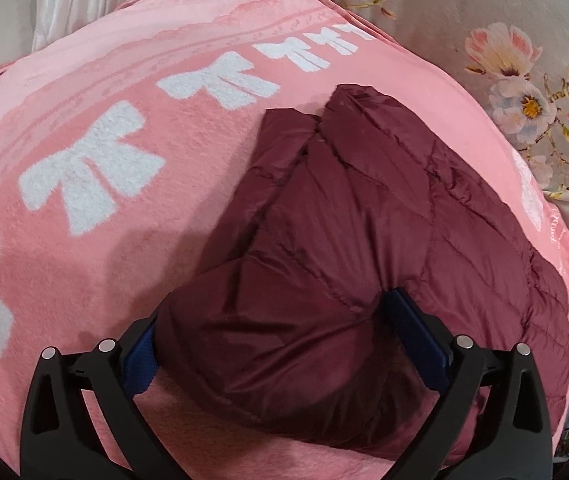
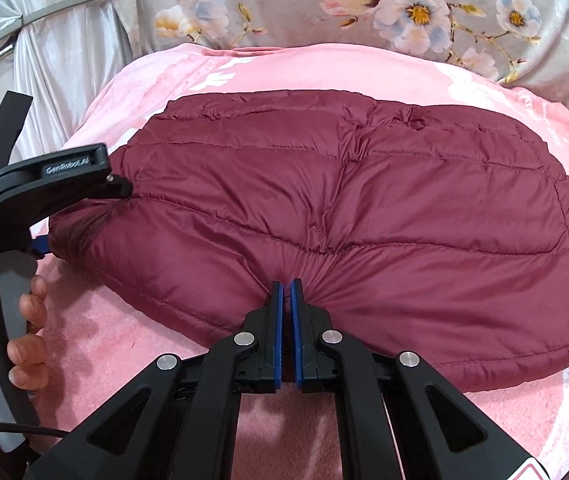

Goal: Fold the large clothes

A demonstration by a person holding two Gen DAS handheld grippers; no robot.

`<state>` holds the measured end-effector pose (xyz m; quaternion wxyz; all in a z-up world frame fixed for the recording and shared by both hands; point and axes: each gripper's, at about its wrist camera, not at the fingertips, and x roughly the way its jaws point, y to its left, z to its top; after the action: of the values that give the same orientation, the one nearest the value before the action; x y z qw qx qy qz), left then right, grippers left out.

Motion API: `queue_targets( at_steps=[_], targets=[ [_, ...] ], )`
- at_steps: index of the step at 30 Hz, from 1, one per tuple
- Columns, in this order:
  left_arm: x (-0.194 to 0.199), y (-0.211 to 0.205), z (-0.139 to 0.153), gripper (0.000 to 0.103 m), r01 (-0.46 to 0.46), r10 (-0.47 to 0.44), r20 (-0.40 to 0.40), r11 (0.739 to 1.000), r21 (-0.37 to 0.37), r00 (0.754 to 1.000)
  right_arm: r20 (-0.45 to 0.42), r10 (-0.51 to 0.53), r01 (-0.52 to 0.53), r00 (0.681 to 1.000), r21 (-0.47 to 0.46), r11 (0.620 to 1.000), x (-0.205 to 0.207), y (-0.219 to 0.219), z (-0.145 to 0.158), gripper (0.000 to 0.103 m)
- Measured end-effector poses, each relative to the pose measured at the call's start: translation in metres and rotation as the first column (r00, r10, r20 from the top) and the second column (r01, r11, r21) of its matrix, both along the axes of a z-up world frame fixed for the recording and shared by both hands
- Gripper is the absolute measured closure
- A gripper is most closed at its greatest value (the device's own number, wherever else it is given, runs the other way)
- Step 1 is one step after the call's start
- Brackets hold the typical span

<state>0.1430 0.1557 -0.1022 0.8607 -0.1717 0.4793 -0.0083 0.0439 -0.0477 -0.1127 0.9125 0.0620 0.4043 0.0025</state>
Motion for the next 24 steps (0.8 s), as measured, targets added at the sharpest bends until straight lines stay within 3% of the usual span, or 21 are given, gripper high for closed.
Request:
queue_targets(
  at_steps=[2,4,6,8,12,16,21,24],
  targets=[
    [0.001,-0.004,0.002,0.012,0.013,-0.013,-0.008,0.999,-0.038,1.0,0.005,0.0,0.0,1.0,0.012,1.0,-0.002,-0.002,0.001,0.099],
    [0.001,-0.007,0.007,0.035,0.034,-0.035,-0.013,0.997,-0.069,0.999,0.016,0.0,0.0,1.0,0.034,0.999,-0.006,-0.004,0.003,0.099],
    [-0.002,-0.011,0.016,0.075,0.055,-0.055,0.002,0.996,-0.075,0.998,0.032,-0.006,0.004,0.999,0.058,0.998,-0.014,-0.007,0.005,0.101],
    [-0.009,-0.015,0.033,0.083,0.082,-0.079,0.044,0.994,-0.069,0.996,0.04,-0.01,0.007,0.999,0.065,0.998,-0.02,-0.009,0.006,0.103],
    [-0.026,-0.026,0.074,0.087,0.142,-0.128,0.149,0.986,-0.085,0.981,0.042,-0.012,0.009,0.999,0.075,0.997,-0.033,-0.011,0.006,0.103],
    [-0.046,-0.057,0.114,0.087,0.252,-0.23,0.245,0.966,-0.061,0.942,0.03,-0.001,-0.001,1.0,0.07,0.998,-0.031,-0.009,0.0,0.103],
    [-0.066,-0.115,0.147,0.088,0.406,-0.395,0.315,0.913,0.033,0.863,0.029,0.008,-0.011,1.0,0.131,0.991,-0.034,-0.019,-0.001,0.103],
    [-0.074,-0.144,0.159,0.088,0.467,-0.465,0.329,0.881,0.079,0.822,0.054,-0.011,0.002,0.998,0.168,0.986,-0.063,-0.033,0.008,0.103]
  ],
)
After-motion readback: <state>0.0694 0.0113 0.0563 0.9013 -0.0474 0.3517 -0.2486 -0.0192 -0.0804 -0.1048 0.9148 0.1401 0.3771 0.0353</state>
